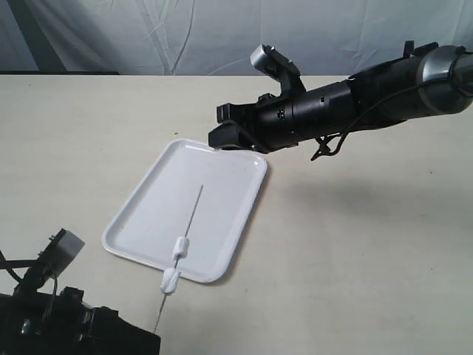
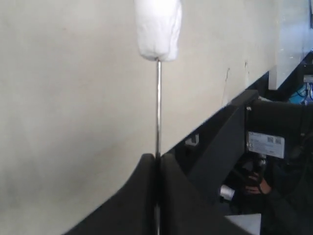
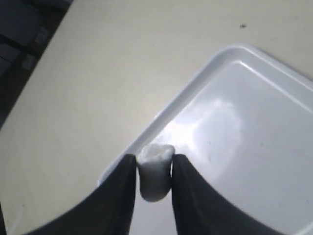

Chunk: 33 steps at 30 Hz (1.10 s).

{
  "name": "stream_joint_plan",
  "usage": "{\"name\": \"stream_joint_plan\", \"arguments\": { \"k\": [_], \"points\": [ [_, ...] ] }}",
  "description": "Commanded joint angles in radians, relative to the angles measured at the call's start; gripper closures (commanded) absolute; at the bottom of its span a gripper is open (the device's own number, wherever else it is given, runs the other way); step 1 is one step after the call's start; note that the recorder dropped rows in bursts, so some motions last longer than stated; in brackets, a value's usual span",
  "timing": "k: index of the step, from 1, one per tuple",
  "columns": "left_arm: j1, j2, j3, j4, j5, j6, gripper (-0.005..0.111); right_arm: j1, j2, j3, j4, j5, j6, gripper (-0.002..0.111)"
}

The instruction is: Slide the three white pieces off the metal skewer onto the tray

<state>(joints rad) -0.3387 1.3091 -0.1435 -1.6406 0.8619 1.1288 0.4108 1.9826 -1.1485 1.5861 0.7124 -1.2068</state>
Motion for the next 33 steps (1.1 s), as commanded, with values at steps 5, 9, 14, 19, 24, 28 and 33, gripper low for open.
{"name": "stream_joint_plan", "arguments": {
  "k": [5, 9, 14, 19, 24, 28, 33],
  "points": [
    [-0.002, -0.004, -0.044, -0.104, -0.096, 0.072, 0.107, -0.001, -0.001, -0.003, -0.166, 0.074, 0.142, 0.059],
    [-0.002, -0.004, -0.077, -0.104, -0.096, 0.06, 0.107, -0.001, -0.001, -0.003, -0.109, 0.2, 0.142, 0.062],
    [-0.002, -0.004, -0.088, -0.104, -0.096, 0.056, 0.107, -0.001, -0.001, -0.003, -0.117, 0.252, 0.146, 0.062],
    [-0.002, -0.004, -0.102, -0.104, -0.099, 0.056, 0.107, 0.024, -0.001, -0.003, -0.117, 0.264, 0.166, 0.062],
    [-0.002, -0.004, -0.126, -0.104, -0.097, 0.049, 0.107, 0.069, -0.001, -0.003, -0.117, 0.252, 0.168, 0.062],
    [-0.002, -0.004, -0.126, -0.104, -0.097, 0.046, 0.107, 0.079, -0.001, -0.003, -0.118, 0.244, 0.168, 0.062],
    [-0.002, -0.004, -0.126, -0.104, -0.104, 0.046, 0.107, 0.081, -0.001, -0.003, -0.118, 0.269, 0.171, 0.062]
  ]
}}
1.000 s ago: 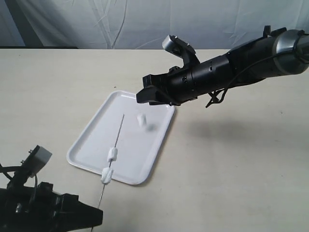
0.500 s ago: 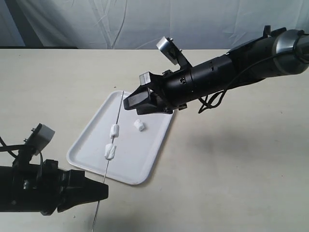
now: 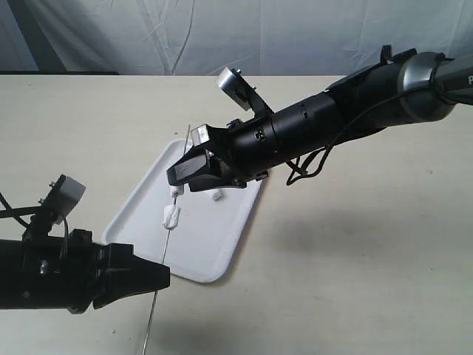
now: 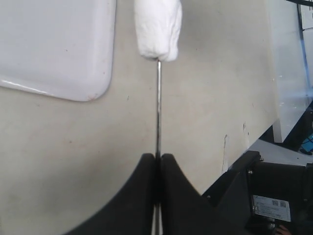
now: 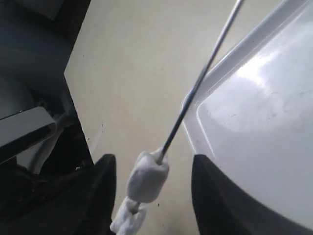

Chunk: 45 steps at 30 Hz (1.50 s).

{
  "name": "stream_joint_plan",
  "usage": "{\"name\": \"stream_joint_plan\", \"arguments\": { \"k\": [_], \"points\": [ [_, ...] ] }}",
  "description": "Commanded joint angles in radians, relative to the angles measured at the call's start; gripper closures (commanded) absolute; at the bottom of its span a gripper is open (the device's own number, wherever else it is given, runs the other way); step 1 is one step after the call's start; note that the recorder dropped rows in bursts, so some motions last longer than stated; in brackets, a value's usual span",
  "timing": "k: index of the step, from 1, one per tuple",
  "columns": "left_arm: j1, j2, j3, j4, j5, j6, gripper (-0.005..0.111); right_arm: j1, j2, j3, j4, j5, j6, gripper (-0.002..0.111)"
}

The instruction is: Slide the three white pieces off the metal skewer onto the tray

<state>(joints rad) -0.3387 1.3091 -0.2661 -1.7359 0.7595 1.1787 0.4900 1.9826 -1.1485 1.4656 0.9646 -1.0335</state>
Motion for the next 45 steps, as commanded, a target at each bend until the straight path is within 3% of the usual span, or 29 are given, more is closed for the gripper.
{"name": "stream_joint_plan", "arguments": {
  "k": [1, 4, 10, 30, 32, 33, 35, 40, 45],
  "points": [
    [-0.002, -0.004, -0.003, -0.009, -0.001, -0.004, 0.107, 0.001, -0.001, -0.003, 0.002, 0.019, -0.002, 0.062],
    [-0.002, -0.004, -0.003, -0.009, -0.001, -0.005, 0.107, 0.001, -0.001, -0.003, -0.002, 0.021, -0.002, 0.065],
    [-0.002, -0.004, -0.003, -0.009, 0.001, -0.005, 0.107, 0.001, -0.001, -0.003, -0.008, 0.047, -0.002, 0.083],
    [-0.002, -0.004, -0.003, -0.009, 0.03, -0.001, 0.107, 0.001, -0.001, -0.003, -0.025, 0.031, -0.004, 0.081],
    [-0.002, -0.004, -0.003, -0.009, 0.03, -0.001, 0.107, 0.001, -0.001, -0.003, -0.025, 0.031, -0.011, 0.073],
    [-0.002, -0.004, -0.003, -0.009, 0.029, 0.003, 0.107, 0.001, -0.001, -0.003, -0.025, 0.031, -0.011, 0.064],
    [-0.002, -0.004, -0.003, -0.009, 0.029, 0.003, 0.107, 0.001, -0.001, -0.003, -0.025, 0.031, -0.011, 0.061],
    [-0.002, -0.004, -0.003, -0.009, 0.029, 0.003, 0.107, 0.019, -0.001, -0.003, -0.023, 0.018, -0.011, 0.072],
    [-0.002, -0.004, -0.003, -0.009, 0.036, 0.003, 0.107, 0.036, -0.001, -0.003, -0.027, -0.025, -0.009, 0.072]
  ]
}}
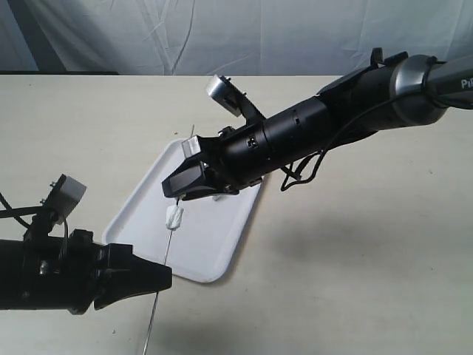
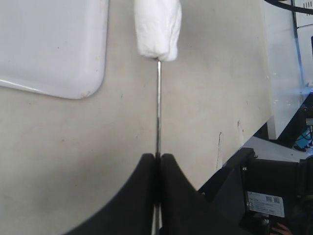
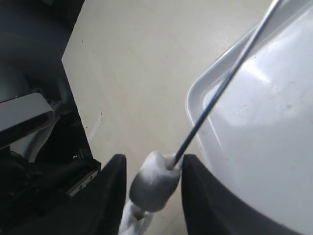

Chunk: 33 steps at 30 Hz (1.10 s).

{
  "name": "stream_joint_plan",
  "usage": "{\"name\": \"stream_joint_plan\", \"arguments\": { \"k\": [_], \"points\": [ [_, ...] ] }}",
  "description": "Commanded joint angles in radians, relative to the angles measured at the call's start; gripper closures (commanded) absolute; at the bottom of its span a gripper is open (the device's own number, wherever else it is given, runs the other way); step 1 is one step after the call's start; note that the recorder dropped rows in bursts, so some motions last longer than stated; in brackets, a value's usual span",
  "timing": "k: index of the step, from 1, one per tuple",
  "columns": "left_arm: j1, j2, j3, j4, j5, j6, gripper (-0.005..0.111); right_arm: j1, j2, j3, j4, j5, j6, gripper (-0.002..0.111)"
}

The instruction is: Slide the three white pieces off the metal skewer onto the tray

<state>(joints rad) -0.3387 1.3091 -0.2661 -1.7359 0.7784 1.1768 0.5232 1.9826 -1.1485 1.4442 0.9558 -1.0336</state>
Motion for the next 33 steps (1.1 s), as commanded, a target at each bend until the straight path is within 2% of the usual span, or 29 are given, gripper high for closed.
{"name": "stream_joint_plan", "arguments": {
  "k": [1, 23, 28, 33],
  "points": [
    [-0.002, -0.004, -0.003, -0.009, 0.018, 0.005, 0.107, 0.003, -0.001, -0.003, -0.005, -0.016, -0.009, 0.072],
    [-0.002, -0.004, -0.003, -0.009, 0.017, 0.009, 0.107, 0.003, -0.001, -0.003, -0.007, -0.03, -0.009, 0.073],
    [-0.002, -0.004, -0.003, -0.009, 0.017, 0.009, 0.107, 0.003, -0.001, -0.003, -0.01, -0.04, -0.009, 0.084],
    [-0.002, -0.004, -0.003, -0.009, 0.017, 0.009, 0.107, 0.003, -0.001, -0.003, -0.033, -0.046, -0.009, 0.085]
  ]
}}
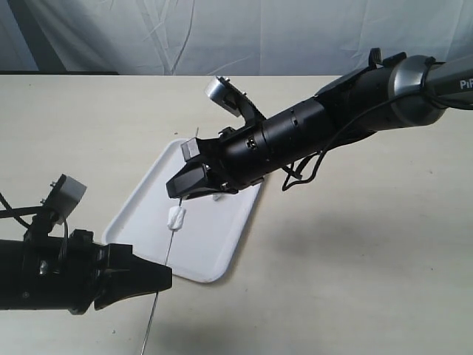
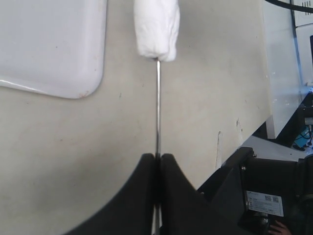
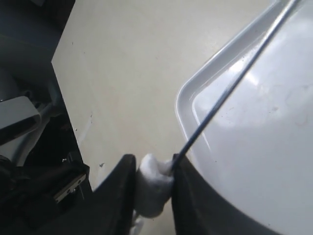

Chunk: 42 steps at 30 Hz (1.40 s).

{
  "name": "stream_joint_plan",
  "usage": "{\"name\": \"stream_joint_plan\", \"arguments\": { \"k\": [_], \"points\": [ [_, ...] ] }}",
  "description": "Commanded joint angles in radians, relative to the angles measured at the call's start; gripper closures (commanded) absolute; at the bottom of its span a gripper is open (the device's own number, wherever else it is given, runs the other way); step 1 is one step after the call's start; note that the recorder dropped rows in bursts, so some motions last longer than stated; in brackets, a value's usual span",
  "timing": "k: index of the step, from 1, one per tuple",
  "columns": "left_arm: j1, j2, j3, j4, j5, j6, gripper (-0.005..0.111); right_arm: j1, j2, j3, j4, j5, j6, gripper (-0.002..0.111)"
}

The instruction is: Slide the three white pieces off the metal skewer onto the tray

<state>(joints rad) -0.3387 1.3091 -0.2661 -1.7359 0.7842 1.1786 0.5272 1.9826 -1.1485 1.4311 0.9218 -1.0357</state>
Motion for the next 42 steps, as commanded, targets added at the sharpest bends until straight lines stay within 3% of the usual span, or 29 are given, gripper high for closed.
{"name": "stream_joint_plan", "arguments": {
  "k": [1, 13, 21, 24, 32, 34, 38, 42],
  "points": [
    [-0.002, -0.004, -0.003, -0.009, 0.012, 0.007, 0.107, -0.001, -0.001, -0.003, -0.019, -0.016, -0.007, 0.085],
    [-0.002, -0.004, 0.013, 0.044, 0.131, -0.024, 0.107, -0.003, -0.001, -0.074, -0.094, -0.183, -0.007, 0.085],
    [-0.002, -0.008, 0.184, 0.122, 0.229, -0.001, 0.107, -0.003, -0.001, -0.093, -0.198, -0.267, 0.026, 0.085],
    [-0.002, -0.016, 0.262, 0.083, 0.236, 0.051, 0.107, -0.003, -0.001, -0.093, -0.2, -0.286, 0.026, 0.085],
    [-0.002, -0.104, 0.266, 0.02, 0.363, 0.077, 0.107, -0.003, -0.001, -0.093, -0.204, -0.359, 0.026, 0.085],
    [-0.002, -0.123, 0.266, 0.0, 0.344, 0.075, 0.107, -0.003, -0.001, -0.093, -0.204, -0.356, 0.026, 0.08],
    [-0.002, -0.155, 0.266, -0.009, 0.193, 0.075, 0.107, -0.003, -0.001, -0.093, -0.204, -0.312, 0.031, 0.057],
    [-0.002, -0.157, 0.266, -0.009, 0.083, 0.047, 0.107, -0.003, -0.001, -0.093, -0.204, -0.292, 0.051, 0.058]
  ]
}}
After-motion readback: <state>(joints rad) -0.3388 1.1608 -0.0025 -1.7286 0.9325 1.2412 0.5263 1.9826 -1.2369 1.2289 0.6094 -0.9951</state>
